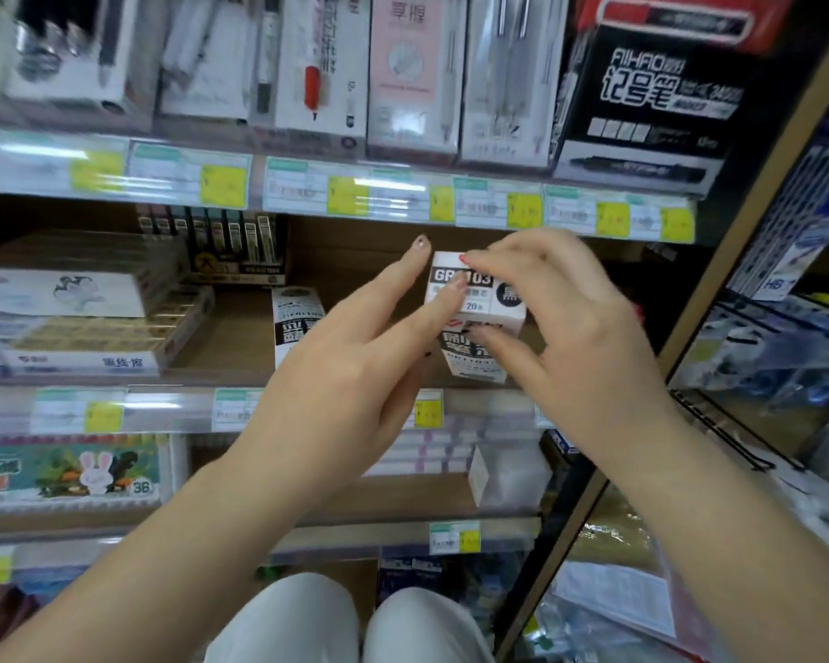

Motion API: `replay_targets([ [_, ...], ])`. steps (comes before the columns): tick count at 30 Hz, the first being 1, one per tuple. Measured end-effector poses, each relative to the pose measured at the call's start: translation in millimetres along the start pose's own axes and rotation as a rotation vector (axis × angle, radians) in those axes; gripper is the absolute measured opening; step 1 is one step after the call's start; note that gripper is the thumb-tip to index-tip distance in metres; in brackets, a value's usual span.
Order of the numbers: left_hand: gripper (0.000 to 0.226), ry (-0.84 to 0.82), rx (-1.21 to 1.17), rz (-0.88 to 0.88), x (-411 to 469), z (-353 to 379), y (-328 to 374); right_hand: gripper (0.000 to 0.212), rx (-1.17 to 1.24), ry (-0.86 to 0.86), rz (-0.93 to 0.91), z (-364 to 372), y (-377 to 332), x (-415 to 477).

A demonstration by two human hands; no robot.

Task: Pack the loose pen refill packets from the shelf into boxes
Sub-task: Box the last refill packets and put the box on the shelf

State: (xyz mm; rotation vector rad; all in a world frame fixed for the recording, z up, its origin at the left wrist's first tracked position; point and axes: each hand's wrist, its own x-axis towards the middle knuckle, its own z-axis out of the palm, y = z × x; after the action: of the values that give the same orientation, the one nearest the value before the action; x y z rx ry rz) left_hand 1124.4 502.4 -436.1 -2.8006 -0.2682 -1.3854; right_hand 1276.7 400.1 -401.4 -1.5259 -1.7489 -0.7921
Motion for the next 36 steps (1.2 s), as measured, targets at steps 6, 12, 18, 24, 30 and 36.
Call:
replay_targets([
  [6,0.054,-0.077,0.189,-0.275,-14.1,9.3,-27.1,0.054,-0.16,-0.039,-0.021,55.6,28.6,-16.5],
  [12,0.07,-0.482,0.376,-0.692,-22.8,31.9,-63.3,0.059,-0.102,-0.257,-0.003,112.8,29.5,-31.0],
  [18,0.057,-0.332,0.387,-0.726,-25.0,43.7,-74.3,0.042,-0.006,-0.213,0.074,146.1,20.4,-25.7],
  [24,0.059,-0.242,0.343,-0.772,-32.4,40.1,-108.6,0.048,0.143,-0.156,0.065,163.1,13.3,-18.7],
  [30,0.068,-0.269,0.363,-0.827,-41.8,36.0,-143.9,0.042,0.256,-0.377,0.111,184.9,12.8,-1.2],
  [36,0.048,-0.221,0.398,-0.877,-47.1,33.7,-144.7,0.046,0.339,-0.427,0.112,203.6,1.2,16.7],
])
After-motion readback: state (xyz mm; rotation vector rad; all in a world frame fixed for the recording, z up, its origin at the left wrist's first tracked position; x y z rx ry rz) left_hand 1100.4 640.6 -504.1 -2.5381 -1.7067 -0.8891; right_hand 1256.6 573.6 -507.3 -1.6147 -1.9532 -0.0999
